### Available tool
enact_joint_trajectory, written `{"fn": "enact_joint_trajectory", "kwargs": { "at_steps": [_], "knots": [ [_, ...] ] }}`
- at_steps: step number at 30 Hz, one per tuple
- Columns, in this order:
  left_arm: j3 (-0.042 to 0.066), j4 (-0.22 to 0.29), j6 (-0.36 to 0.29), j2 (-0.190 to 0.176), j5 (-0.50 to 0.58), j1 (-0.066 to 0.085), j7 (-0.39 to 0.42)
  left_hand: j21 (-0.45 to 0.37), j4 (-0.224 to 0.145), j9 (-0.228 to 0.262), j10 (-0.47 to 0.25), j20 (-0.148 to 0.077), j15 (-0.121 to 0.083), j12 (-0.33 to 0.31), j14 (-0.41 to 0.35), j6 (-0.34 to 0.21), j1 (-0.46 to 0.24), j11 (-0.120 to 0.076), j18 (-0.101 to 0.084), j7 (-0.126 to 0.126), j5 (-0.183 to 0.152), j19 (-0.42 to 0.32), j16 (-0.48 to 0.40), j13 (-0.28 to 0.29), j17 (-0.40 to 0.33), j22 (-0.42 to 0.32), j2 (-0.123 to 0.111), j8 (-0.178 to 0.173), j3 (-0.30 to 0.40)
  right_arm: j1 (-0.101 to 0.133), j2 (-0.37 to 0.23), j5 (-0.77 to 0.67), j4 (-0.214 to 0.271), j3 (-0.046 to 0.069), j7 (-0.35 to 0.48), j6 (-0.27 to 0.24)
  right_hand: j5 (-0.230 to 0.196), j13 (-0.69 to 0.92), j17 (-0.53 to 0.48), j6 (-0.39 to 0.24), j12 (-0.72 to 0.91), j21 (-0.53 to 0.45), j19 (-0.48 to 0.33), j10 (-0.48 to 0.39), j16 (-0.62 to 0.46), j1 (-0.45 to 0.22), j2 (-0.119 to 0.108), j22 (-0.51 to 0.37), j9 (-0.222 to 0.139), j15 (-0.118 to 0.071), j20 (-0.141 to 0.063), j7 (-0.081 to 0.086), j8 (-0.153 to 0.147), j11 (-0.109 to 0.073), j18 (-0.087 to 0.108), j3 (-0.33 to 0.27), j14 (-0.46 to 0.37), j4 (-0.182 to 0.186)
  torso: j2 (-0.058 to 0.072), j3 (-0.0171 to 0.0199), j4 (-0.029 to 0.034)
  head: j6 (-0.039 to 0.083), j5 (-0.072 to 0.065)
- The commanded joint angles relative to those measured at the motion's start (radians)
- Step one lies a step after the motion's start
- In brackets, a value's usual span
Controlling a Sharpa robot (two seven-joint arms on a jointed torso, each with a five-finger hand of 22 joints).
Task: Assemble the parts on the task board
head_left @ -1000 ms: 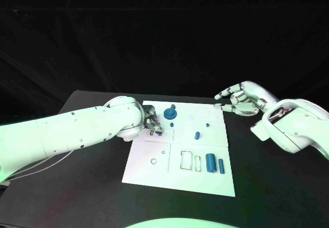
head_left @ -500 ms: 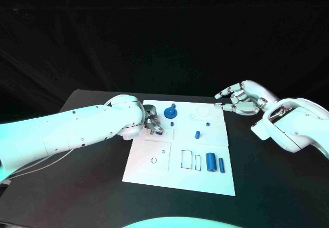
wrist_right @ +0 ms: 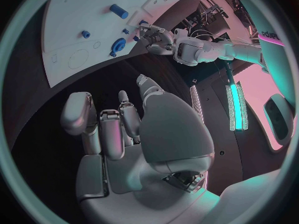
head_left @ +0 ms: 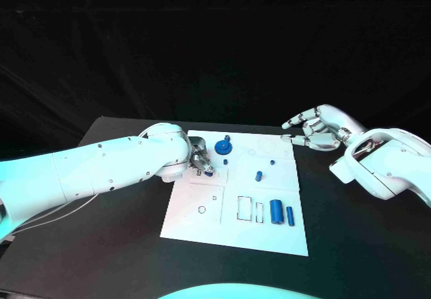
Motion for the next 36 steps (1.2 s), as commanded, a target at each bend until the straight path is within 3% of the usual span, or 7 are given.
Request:
{"fn": "enact_joint_trajectory", "kwargs": {
  "at_steps": [1, 13, 20, 36],
  "knots": [
    [-0.001, -0.004, 0.043, 0.005, -0.006, -0.001, -0.001, 0.003, -0.166, 0.002, 0.006, -0.001, -0.007, 0.007, 0.046, 0.004, -0.014, -0.005, -0.013, -0.012, -0.006, 0.003, -0.004, 0.003, 0.024, 0.033, 0.001, 0.007, 0.173, 0.000, -0.001, -0.014, 0.003, 0.000, -0.001, 0.005, 0.007, 0.024, 0.102, -0.005, -0.002, 0.001, 0.006, 0.002, -0.001, -0.010, -0.001, 0.001, -0.001, -0.005, 0.000, -0.001, 0.006, 0.000, 0.011, -0.006, 0.066, -0.001, 0.000, 0.0002, 0.0003, 0.001, -0.001],
    [-0.001, -0.017, 0.091, 0.012, -0.008, 0.000, -0.006, 0.002, -0.124, 0.025, 0.013, -0.005, -0.014, 0.026, 0.046, 0.009, -0.063, -0.015, -0.013, -0.027, -0.020, 0.003, -0.005, 0.020, 0.025, 0.034, -0.001, 0.019, 0.112, 0.000, -0.004, -0.014, 0.005, 0.000, 0.001, 0.000, 0.008, 0.021, 0.098, -0.004, -0.004, -0.003, 0.005, 0.000, -0.004, -0.012, -0.002, -0.002, -0.001, -0.005, 0.000, -0.002, 0.006, 0.000, 0.011, -0.008, 0.066, 0.000, 0.000, -0.0009, 0.0015, -0.001, -0.005],
    [-0.001, -0.022, 0.091, 0.015, -0.009, 0.000, -0.007, 0.000, -0.073, 0.032, 0.012, -0.008, -0.016, 0.034, 0.046, 0.019, -0.098, -0.017, -0.013, -0.030, -0.025, 0.002, -0.005, 0.024, 0.026, 0.033, 0.015, 0.019, 0.025, 0.000, -0.005, -0.014, 0.006, 0.000, 0.001, -0.001, 0.008, 0.021, 0.098, -0.004, -0.005, -0.003, 0.005, 0.000, -0.004, -0.013, -0.002, -0.002, -0.001, -0.006, 0.000, -0.002, 0.006, 0.000, 0.011, -0.009, 0.065, 0.001, 0.000, -0.0010, 0.0007, -0.001, -0.004],
    [-0.001, -0.033, 0.087, 0.023, -0.009, 0.000, -0.008, 0.000, -0.021, 0.037, 0.008, -0.009, -0.017, 0.045, 0.047, 0.027, -0.100, -0.018, -0.013, -0.031, -0.023, 0.005, -0.006, 0.032, 0.027, 0.037, 0.033, 0.007, -0.092, 0.000, -0.006, -0.014, 0.008, 0.000, 0.001, -0.002, 0.009, 0.018, 0.094, -0.004, -0.006, -0.009, 0.003, -0.002, -0.007, -0.017, -0.002, -0.005, -0.002, -0.006, 0.000, -0.002, 0.007, 0.000, 0.012, -0.012, 0.064, 0.005, 0.000, -0.0007, -0.0001, -0.001, -0.007]
  ]
}}
